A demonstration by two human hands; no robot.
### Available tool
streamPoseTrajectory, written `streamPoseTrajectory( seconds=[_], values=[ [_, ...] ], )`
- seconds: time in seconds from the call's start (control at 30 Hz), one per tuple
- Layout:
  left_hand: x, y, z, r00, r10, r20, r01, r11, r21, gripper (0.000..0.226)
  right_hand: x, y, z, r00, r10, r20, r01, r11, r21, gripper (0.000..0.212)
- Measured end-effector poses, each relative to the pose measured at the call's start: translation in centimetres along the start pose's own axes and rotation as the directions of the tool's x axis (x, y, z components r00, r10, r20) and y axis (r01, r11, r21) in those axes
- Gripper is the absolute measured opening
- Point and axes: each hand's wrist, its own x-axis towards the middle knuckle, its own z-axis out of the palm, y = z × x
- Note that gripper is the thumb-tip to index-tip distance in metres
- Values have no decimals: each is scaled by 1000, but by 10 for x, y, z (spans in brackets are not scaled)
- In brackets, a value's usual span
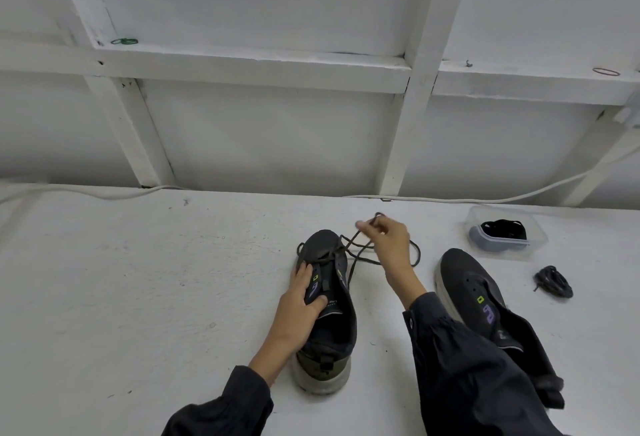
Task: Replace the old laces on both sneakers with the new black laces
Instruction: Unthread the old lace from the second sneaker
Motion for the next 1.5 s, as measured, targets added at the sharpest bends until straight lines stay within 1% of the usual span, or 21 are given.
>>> streamPoseTrajectory(
  seconds=[0.03, 0.1, 0.17, 0.23, 0.3, 0.33, 0.4, 0.47, 0.5, 0.57, 0.63, 0.7, 0.73, 0.77, 0.83, 0.9, 0.93, 1.0, 1.13, 1.3, 1.5],
  values=[
    [0, 0, 0, 1000, 4, 2, -4, 1000, 3, 68, 0, -3, -2, 995, 27, -101, -19, 996, 87, 35],
    [0, -1, 0, 1000, 6, 0, -6, 1000, 8, 69, -3, -5, -1, 992, 89, -94, -72, 983, 168, 35],
    [1, -1, 0, 1000, 6, -3, -6, 1000, 15, 69, -13, -6, 1, 987, 121, 105, -127, 991, 47, 31],
    [1, 0, 0, 1000, 8, -8, -8, 1000, 22, 69, -24, -4, 4, 941, 127, 313, -116, 992, -52, 29],
    [1, 0, 1, 1000, 11, -10, -11, 1000, 21, 69, -24, -1, 5, 920, 74, 385, -57, 997, -54, 32],
    [1, 0, 1, 1000, 15, -10, -14, 1000, 21, 69, -22, -1, 5, 930, 43, 365, -22, 998, -61, 33],
    [1, 0, 0, 1000, 13, -6, -13, 1000, 17, 69, -12, -1, 5, 981, 10, 192, -3, 999, -33, 30],
    [1, -1, 0, 1000, 13, -1, -13, 1000, 13, 69, -1, -3, 1, 995, 80, -55, -71, 986, 149, 29],
    [1, -1, 0, 1000, 13, 1, -13, 1000, 14, 69, 2, -4, -1, 984, 137, -114, -106, 964, 243, 30],
    [0, -1, 0, 1000, 14, 2, -14, 1000, 15, 69, -2, -7, -4, 980, 196, -43, -177, 946, 272, 30],
    [1, -2, 0, 1000, 17, -1, -17, 1000, 24, 69, -15, -9, -2, 962, 209, 177, -230, 966, 113, 26],
    [2, -2, 0, 1000, 17, -6, -17, 999, 34, 70, -27, -6, 2, 911, 190, 367, -198, 980, -16, 22],
    [2, -1, 0, 1000, 15, -7, -15, 999, 33, 70, -28, -3, 5, 907, 160, 389, -163, 986, -24, 20],
    [2, -1, 1, 1000, 15, -5, -15, 999, 31, 70, -27, -1, 6, 924, 123, 362, -125, 992, -18, 20],
    [1, -1, 1, 1000, 18, 2, -18, 999, 33, 69, -19, 0, 7, 978, 72, 194, -77, 997, 16, 21],
    [2, -2, 1, 1000, 21, 5, -21, 999, 34, 69, -9, 0, 4, 995, 100, -2, -98, 983, 153, 22],
    [2, -2, 1, 1000, 20, 3, -20, 999, 34, 69, -6, 0, 4, 990, 131, -45, -118, 968, 222, 22],
    [1, -3, 0, 1000, 14, 0, -14, 999, 30, 69, -7, 1, 5, 986, 165, 4, -162, 963, 216, 24],
    [1, -4, 0, 1000, 21, -6, -20, 999, 38, 69, -28, 4, 10, 949, 148, 279, -160, 987, 21, 28],
    [2, -3, 1, 1000, 21, -4, -21, 999, 35, 69, -28, 13, 18, 971, 41, 234, -18, 995, -102, 29],
    [2, -3, 1, 1000, 29, -4, -29, 999, 29, 68, -35, 19, 29, 979, 29, 202, 18, 973, -229, 27]
  ],
)
